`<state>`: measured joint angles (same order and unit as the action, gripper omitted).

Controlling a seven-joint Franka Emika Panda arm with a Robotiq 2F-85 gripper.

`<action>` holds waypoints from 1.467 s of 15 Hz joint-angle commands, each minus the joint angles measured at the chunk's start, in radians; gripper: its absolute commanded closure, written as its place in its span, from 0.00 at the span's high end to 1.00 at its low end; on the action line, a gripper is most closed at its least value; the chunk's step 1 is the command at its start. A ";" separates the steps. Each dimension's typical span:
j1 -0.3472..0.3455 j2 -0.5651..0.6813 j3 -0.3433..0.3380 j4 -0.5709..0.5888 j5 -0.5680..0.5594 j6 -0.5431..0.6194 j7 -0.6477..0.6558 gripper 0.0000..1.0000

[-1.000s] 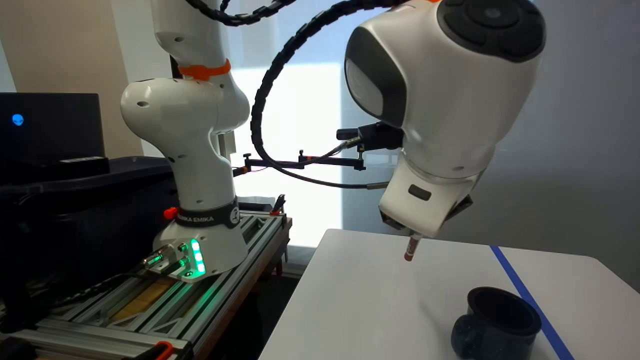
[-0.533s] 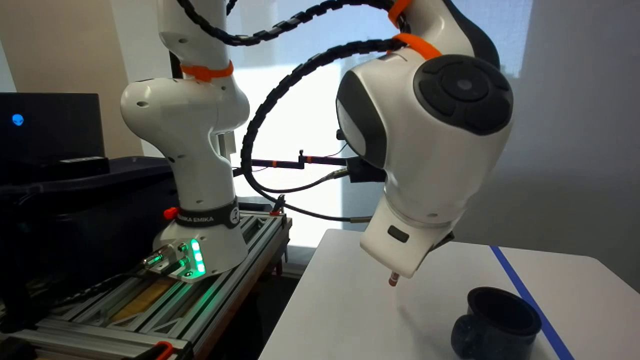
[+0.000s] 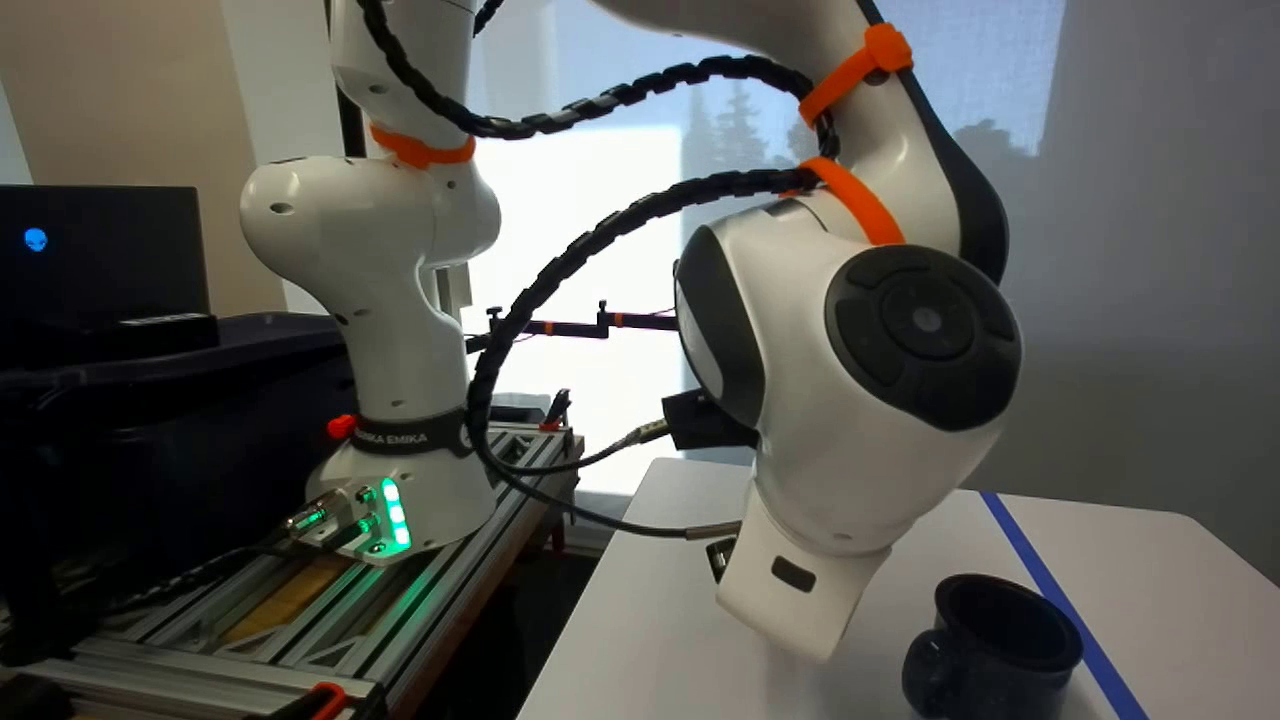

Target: Take the marker out of the cup

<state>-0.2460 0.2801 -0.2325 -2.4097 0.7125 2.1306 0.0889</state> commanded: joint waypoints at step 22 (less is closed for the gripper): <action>0.078 0.116 0.043 -0.021 -0.319 0.535 0.129 0.48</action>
<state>-0.1836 0.4101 -0.1963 -2.3960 0.4382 2.6094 0.1873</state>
